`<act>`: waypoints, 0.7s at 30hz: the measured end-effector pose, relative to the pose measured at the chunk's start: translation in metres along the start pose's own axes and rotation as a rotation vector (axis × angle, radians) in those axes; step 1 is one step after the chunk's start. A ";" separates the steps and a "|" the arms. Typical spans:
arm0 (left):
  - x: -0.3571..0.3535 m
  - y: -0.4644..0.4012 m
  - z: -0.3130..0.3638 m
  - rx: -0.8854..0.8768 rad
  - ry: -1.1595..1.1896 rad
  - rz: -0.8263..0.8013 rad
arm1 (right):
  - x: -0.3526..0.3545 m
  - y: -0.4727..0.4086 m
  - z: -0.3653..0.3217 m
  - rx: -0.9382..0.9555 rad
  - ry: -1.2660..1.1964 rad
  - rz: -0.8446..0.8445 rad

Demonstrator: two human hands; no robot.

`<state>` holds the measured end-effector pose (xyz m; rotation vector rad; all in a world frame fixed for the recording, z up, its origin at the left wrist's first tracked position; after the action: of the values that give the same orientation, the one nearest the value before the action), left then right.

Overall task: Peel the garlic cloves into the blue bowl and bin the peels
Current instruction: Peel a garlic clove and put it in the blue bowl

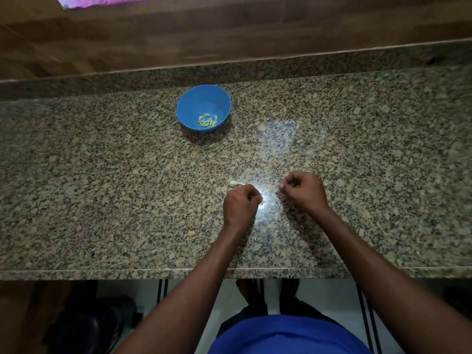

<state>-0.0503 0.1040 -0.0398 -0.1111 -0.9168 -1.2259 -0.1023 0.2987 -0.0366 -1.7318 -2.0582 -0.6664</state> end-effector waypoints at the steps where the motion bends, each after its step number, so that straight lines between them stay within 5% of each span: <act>1: 0.001 0.001 -0.001 0.006 -0.014 0.023 | -0.002 -0.003 -0.002 0.003 0.036 -0.018; 12: -0.008 0.007 0.007 -0.134 -0.186 0.100 | -0.020 -0.058 -0.030 0.132 0.297 -0.083; 21: -0.021 0.022 0.025 -0.231 -0.217 0.097 | -0.004 0.019 0.003 0.098 0.294 -0.127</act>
<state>-0.0464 0.1417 -0.0289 -0.4754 -0.9413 -1.2418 -0.0824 0.2996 -0.0394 -1.3678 -1.9695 -0.7924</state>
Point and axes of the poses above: each hand's wrist, its own y-axis away from the middle knuckle, its own x-axis out of the back of the hand, z = x × y, the point moved 8 cm from there along -y, towards the middle knuckle, and after that the axes turned 14 degrees about x, right-handed, at the moved point
